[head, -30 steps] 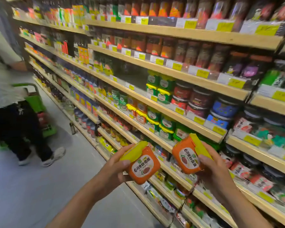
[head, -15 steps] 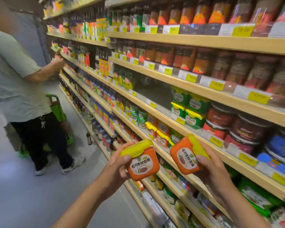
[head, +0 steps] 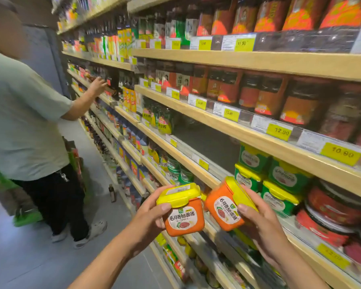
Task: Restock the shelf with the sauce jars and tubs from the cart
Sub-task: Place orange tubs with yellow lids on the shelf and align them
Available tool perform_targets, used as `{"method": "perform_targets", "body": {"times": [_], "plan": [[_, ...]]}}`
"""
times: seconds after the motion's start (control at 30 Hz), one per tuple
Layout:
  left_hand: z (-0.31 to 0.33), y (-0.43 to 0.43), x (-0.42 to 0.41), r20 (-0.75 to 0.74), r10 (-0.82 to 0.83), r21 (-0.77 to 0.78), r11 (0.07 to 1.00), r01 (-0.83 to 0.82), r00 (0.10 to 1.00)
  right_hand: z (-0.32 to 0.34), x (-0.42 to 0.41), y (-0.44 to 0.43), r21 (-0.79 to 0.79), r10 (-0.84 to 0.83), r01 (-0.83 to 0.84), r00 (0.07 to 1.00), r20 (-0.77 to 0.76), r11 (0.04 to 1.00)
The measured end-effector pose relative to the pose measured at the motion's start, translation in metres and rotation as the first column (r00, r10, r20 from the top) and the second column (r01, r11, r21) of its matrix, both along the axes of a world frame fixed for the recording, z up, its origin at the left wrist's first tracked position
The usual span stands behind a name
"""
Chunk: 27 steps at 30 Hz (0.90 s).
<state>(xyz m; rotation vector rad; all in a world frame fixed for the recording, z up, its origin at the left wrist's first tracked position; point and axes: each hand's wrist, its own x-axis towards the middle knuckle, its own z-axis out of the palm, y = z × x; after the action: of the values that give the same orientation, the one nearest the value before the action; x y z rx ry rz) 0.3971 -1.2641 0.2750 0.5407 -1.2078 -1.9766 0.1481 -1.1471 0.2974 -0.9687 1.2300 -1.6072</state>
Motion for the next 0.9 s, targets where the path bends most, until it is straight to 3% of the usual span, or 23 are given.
{"method": "perform_targets", "body": {"times": [0.13, 0.37, 0.67, 0.9], "plan": [[-0.001, -0.05, -0.012, 0.012, -0.036, -0.018, 0.999, 0.036, 0.999, 0.006, -0.002, -0.029, 0.015, -0.013, 0.014, 1.0, -0.027, 1.0], [0.0, -0.146, -0.023, 0.038, -0.172, -0.033, 0.984, 0.173, 0.984, 0.008, 0.008, -0.082, 0.03, -0.2, 0.201, 0.979, -0.033, 0.979], [0.0, -0.278, -0.007, 0.099, -0.368, -0.101, 0.921, 0.377, 0.925, 0.013, 0.048, -0.16, 0.003, -0.504, 0.505, 0.861, -0.069, 0.863], [-0.011, -0.329, -0.013, -0.015, -0.484, -0.039, 0.875, 0.483, 0.875, 0.04, 0.056, -0.204, -0.006, -0.622, 0.658, 0.708, -0.335, 0.753]]}}
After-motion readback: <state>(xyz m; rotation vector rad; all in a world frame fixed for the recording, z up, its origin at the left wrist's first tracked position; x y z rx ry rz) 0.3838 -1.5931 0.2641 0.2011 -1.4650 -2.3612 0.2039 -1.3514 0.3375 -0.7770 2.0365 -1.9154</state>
